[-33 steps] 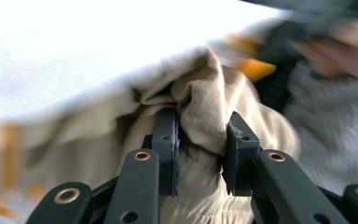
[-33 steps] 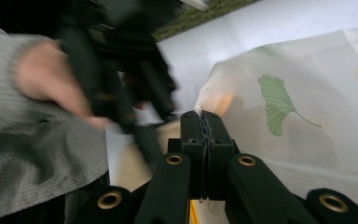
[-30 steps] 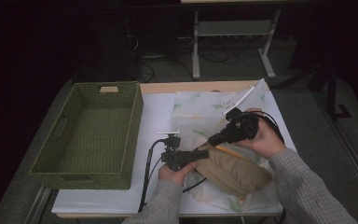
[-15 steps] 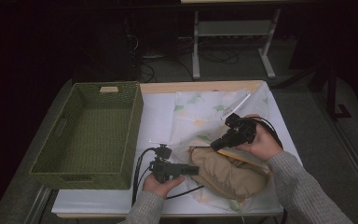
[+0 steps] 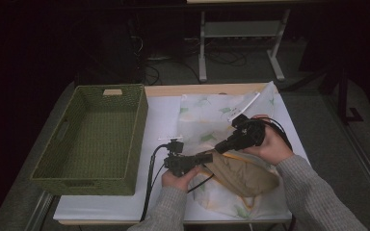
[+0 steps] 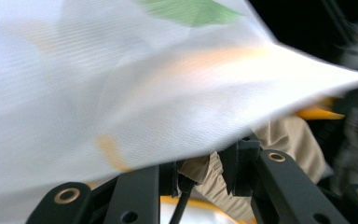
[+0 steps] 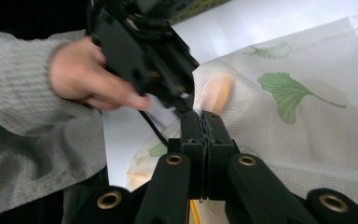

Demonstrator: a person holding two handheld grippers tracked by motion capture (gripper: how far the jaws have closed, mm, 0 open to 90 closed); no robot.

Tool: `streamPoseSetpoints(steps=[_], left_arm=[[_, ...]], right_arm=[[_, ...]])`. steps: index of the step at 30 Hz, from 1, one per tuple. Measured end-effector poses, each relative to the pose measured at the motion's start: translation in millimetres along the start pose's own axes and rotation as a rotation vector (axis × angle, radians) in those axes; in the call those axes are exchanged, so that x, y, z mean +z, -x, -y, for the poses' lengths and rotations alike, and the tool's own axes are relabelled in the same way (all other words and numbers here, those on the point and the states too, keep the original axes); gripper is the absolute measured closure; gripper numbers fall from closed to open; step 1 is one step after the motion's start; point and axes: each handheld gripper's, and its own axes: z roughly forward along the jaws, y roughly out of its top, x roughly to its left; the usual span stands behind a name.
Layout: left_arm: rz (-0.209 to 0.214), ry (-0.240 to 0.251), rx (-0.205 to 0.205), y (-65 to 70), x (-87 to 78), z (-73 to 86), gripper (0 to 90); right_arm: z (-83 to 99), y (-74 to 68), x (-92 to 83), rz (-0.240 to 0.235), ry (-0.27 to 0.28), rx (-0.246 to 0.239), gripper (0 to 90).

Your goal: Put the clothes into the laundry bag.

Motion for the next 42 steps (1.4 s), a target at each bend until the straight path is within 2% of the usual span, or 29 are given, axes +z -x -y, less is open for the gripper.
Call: streamPoseSetpoints(steps=[1, 2, 4, 7, 8, 9, 10, 11, 15, 16, 17, 20, 22, 23, 24, 25, 26, 27, 28, 30, 31, 32, 35, 37, 39, 40, 41, 42], left_arm=[[-0.029, -0.020, -0.014, -5.0, 4.1, -0.1, 69.1], [-0.029, -0.020, -0.014, -5.0, 4.1, -0.1, 68.3], [-0.048, -0.051, 0.006, -8.4, 3.9, 4.3, 67.1], [-0.042, -0.113, 0.008, -13.4, -5.2, 8.6, 60.0], [-0.054, -0.145, 0.029, -12.9, -11.2, 9.6, 57.7], [-0.042, -0.176, 0.049, -14.2, -20.0, 11.4, 54.6], [-0.042, -0.176, 0.049, -14.2, -20.0, 11.4, 54.4], [-0.026, -0.215, 0.050, -16.0, -26.2, 13.5, 54.4], [-0.032, -0.355, 0.063, -21.4, -40.1, 25.2, 53.3], [-0.020, -0.402, 0.057, -25.1, -43.1, 30.9, 53.3], [-0.020, -0.402, 0.057, -25.1, -43.1, 30.9, 53.2], [-0.049, -0.486, 0.075, -27.8, -42.6, 38.7, 53.0], [-0.060, -0.493, 0.094, -28.2, -42.7, 40.8, 58.3], [-0.069, -0.503, 0.101, -28.2, -41.8, 41.2, 70.9], [-0.067, -0.518, 0.106, -28.2, -40.4, 41.9, 70.9], [-0.060, -0.550, 0.120, -27.9, -37.5, 43.3, 83.3], [-0.056, -0.561, 0.121, -27.2, -35.8, 44.4, 84.9], [-0.039, -0.563, 0.124, -26.8, -34.5, 45.2, 84.9], [0.011, -0.545, 0.101, -25.7, -33.9, 44.6, 85.3], [0.072, -0.502, 0.078, -23.3, -34.8, 41.8, 85.4], [0.150, -0.439, 0.038, -17.6, -34.7, 36.7, 85.4], [0.150, -0.439, 0.038, -17.6, -34.7, 36.7, 85.4], [0.232, -0.364, 0.025, -3.2, -26.1, 24.9, 85.4], [0.253, -0.329, 0.016, 4.0, -17.1, 17.9, 85.3], [0.255, -0.279, -0.002, 9.6, -4.2, 12.0, 85.2], [0.243, -0.256, -0.005, 11.5, 2.5, 10.9, 85.1], [0.202, -0.227, -0.008, 12.8, 9.8, 10.8, 84.9], [0.186, -0.212, -0.019, 12.4, 13.6, 11.3, 84.2]], right_arm=[[0.2, -0.8, -2.2, 0.004, 0.003, 0.002, 88.4], [0.2, -0.8, -2.2, 0.004, 0.003, 0.002, 88.4], [3.5, 1.4, -1.3, 0.012, -0.012, 0.008, 88.4], [13.1, 10.3, 5.7, 0.008, -0.038, 0.041, 88.3], [15.5, 12.9, 8.1, 0.007, -0.043, 0.046, 88.3], [19.1, 15.7, 11.1, 0.005, -0.048, 0.058, 88.2], [19.1, 15.7, 11.1, 0.005, -0.048, 0.058, 88.2], [20.2, 16.6, 11.9, 0.004, -0.045, 0.061, 88.2], [22.7, 19.0, 12.2, 0.005, -0.044, 0.071, 88.1], [22.8, 19.4, 11.9, 0.004, -0.041, 0.071, 88.1], [22.8, 19.4, 11.9, 0.004, -0.041, 0.071, 88.1], [22.5, 19.3, 12.7, 0.006, -0.045, 0.071, 88.0], [22.1, 18.9, 13.4, 0.008, -0.047, 0.070, 87.9], [21.6, 18.9, 13.8, 0.005, -0.044, 0.069, 87.9], [21.6, 18.9, 13.8, 0.005, -0.044, 0.069, 87.9], [21.4, 18.9, 13.8, 0.005, -0.043, 0.066, 87.9], [21.5, 18.9, 13.6, 0.005, -0.042, 0.066, 87.9], [21.5, 18.9, 13.6, 0.005, -0.042, 0.066, 87.9], [21.7, 19.0, 13.2, 0.004, -0.040, 0.066, 87.8], [22.3, 19.6, 12.2, 0.002, -0.036, 0.065, 87.8], [22.5, 19.5, 11.5, 0.002, -0.033, 0.063, 87.9], [22.5, 19.5, 11.5, 0.002, -0.033, 0.063, 87.9], [21.9, 18.8, 11.0, 0.000, -0.027, 0.062, 87.9], [21.5, 18.8, 10.7, 0.000, -0.023, 0.061, 87.8], [21.4, 18.9, 9.9, -0.001, -0.019, 0.061, 87.9], [21.3, 18.8, 9.3, -0.001, -0.018, 0.066, 87.9], [21.5, 19.0, 8.7, -0.001, -0.014, 0.065, 87.8], [21.8, 19.4, 8.1, 0.000, -0.012, 0.067, 87.9]])
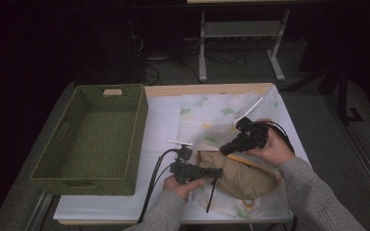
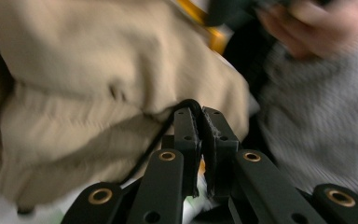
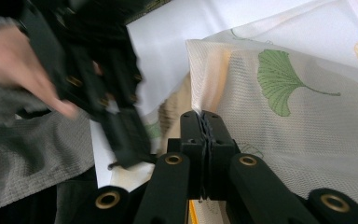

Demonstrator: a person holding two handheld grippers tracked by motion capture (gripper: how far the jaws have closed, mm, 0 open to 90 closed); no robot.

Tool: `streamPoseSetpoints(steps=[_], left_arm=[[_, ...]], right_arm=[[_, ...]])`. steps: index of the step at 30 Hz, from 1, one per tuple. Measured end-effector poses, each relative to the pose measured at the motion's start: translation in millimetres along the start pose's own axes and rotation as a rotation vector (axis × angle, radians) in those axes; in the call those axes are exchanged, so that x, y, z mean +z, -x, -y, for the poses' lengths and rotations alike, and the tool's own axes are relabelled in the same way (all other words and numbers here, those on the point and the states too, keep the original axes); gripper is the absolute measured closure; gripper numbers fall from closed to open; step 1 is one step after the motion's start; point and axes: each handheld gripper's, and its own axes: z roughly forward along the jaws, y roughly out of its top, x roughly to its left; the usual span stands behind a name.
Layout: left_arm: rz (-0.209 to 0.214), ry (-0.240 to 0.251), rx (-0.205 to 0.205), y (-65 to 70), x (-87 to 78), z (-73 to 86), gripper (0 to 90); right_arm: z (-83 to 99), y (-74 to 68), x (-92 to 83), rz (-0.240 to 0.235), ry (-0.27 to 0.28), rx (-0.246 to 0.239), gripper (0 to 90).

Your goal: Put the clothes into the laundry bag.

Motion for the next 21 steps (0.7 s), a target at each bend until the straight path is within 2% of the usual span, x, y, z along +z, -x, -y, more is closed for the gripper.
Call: streamPoseSetpoints(steps=[2, 3, 4, 6, 7, 10, 11, 13, 15, 18, 19, 21], left_arm=[[-0.042, 0.023, -0.008, -2.7, 6.2, 1.3, 79.2], [-0.056, 0.028, -0.007, -3.0, 6.7, 3.0, 74.5], [-0.058, 0.030, -0.011, -3.1, 6.0, 5.2, 74.5], [-0.101, 0.008, -0.012, -1.7, 0.6, 10.7, 68.0], [-0.106, -0.004, -0.012, -1.8, -1.8, 13.1, 60.9], [-0.147, -0.021, -0.023, -4.1, -11.4, 23.6, 57.9], [-0.159, -0.024, -0.024, -5.0, -13.8, 26.2, 53.4], [-0.204, -0.029, -0.023, -6.7, -18.1, 28.9, 50.5], [-0.211, -0.010, -0.021, -6.2, -21.4, 29.4, 48.7], [-0.268, 0.011, 0.013, -3.4, -27.4, 28.0, 47.9], [-0.268, 0.011, 0.013, -3.4, -27.4, 28.0, 46.8], [-0.337, 0.032, 0.021, -4.6, -29.0, 24.9, 46.2]], right_arm=[[0.7, 0.7, -0.8, 0.000, 0.001, 0.004, 87.9], [1.5, 1.1, -1.5, 0.000, 0.001, 0.002, 87.9], [1.5, 1.1, -1.5, 0.000, 0.001, 0.002, 87.9], [2.2, 1.0, -1.8, 0.003, -0.002, 0.001, 87.8], [2.4, 0.8, -2.2, 0.004, -0.003, 0.002, 87.8], [2.4, 1.0, -1.9, 0.005, -0.001, 0.001, 87.8], [2.0, 0.5, -0.6, 0.008, -0.008, -0.002, 87.8], [1.8, 0.2, 0.2, 0.007, -0.009, -0.003, 87.8], [1.2, -0.8, 1.6, 0.010, -0.017, -0.004, 87.8], [1.3, -0.8, 1.7, 0.009, -0.019, -0.002, 87.7], [1.3, -0.8, 1.7, 0.009, -0.019, -0.002, 87.7], [0.9, -0.2, 1.6, 0.006, -0.016, -0.001, 87.7]])
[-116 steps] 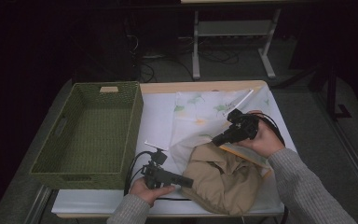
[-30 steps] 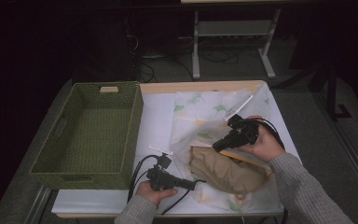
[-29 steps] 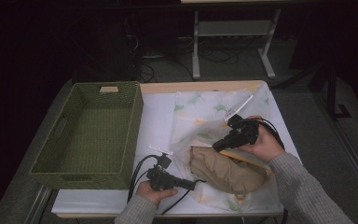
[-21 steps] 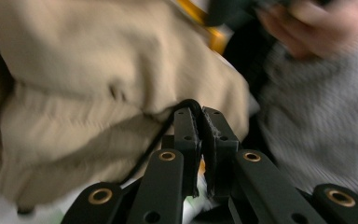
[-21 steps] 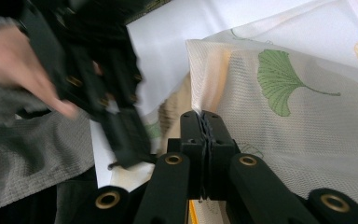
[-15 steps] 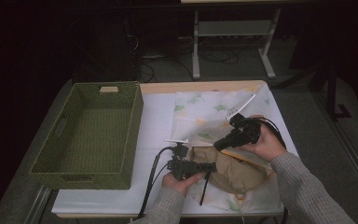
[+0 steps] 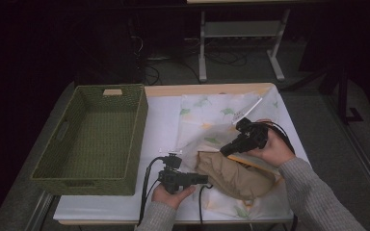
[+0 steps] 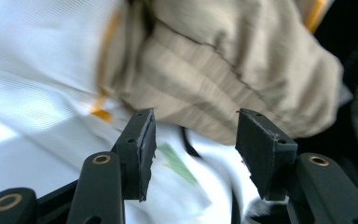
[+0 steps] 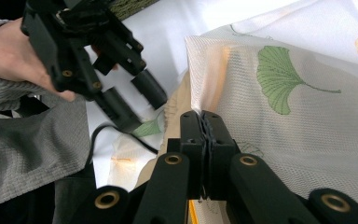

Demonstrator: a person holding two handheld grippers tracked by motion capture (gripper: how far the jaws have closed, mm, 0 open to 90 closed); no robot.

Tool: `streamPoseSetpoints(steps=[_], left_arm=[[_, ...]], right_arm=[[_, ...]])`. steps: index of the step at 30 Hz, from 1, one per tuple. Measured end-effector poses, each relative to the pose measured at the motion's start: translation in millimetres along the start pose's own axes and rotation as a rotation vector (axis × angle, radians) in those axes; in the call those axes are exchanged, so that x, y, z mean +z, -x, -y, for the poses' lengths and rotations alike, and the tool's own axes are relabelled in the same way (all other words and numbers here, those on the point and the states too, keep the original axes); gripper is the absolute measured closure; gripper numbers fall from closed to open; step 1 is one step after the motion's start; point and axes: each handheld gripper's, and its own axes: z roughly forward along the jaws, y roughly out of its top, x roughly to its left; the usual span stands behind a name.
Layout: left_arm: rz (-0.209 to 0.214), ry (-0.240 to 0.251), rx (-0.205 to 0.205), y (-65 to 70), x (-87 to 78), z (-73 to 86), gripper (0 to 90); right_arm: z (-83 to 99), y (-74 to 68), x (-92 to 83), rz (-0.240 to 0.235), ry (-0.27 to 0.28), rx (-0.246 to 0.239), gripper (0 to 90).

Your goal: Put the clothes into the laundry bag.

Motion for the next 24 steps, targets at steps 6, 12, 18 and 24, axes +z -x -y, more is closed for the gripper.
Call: streamPoseSetpoints(steps=[6, 12, 18, 24], left_arm=[[-0.009, -0.019, -0.023, -3.2, 13.0, -7.4, 42.2], [-0.004, -0.008, -0.027, -4.4, 20.6, -9.8, 53.0], [0.047, 0.059, -0.027, -2.2, 24.0, -14.0, 71.4], [0.023, 0.167, -0.043, -2.5, 25.6, -31.1, 72.7]], right_arm=[[-0.6, -0.6, 2.9, -0.003, -0.008, -0.010, 87.6], [-1.3, 0.1, 3.7, -0.010, -0.003, -0.008, 87.6], [-6.4, -4.2, 8.0, -0.032, -0.003, -0.024, 88.0], [-14.3, -13.7, 0.1, -0.022, 0.002, -0.051, 88.0]])
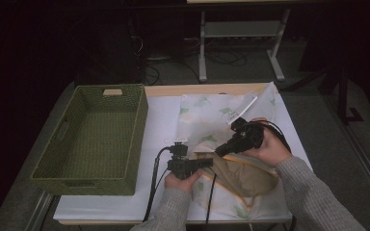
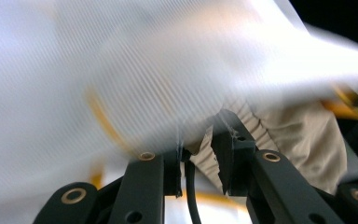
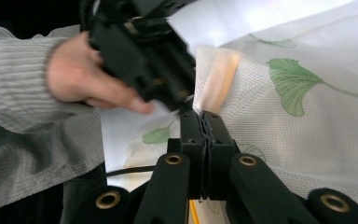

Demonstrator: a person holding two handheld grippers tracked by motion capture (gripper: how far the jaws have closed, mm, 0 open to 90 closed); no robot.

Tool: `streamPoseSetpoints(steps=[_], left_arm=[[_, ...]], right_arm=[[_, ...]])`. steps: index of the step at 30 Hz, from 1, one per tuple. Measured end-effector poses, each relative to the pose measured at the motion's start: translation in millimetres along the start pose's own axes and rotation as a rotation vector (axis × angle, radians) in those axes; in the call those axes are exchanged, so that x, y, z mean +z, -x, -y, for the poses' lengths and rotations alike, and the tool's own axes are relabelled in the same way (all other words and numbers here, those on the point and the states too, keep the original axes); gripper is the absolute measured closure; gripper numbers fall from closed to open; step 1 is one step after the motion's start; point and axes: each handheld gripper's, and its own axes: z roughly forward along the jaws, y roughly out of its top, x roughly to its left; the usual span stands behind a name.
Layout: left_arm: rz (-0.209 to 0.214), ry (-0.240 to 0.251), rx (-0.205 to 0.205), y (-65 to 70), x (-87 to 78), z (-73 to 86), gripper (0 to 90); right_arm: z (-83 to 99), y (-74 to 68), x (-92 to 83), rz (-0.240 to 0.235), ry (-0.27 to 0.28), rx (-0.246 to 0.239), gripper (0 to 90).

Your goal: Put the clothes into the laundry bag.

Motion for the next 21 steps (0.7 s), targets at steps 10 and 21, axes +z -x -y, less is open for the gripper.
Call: streamPoseSetpoints(steps=[10, 21], left_arm=[[-0.034, -0.069, 0.048, -4.8, -13.2, 11.3, 51.3], [-0.017, -0.064, 0.003, -13.3, -3.1, 15.2, 67.4]], right_arm=[[7.8, 10.6, -0.1, 0.007, -0.006, 0.041, 87.9], [10.4, 10.5, 9.1, 0.002, -0.024, 0.046, 87.9]])
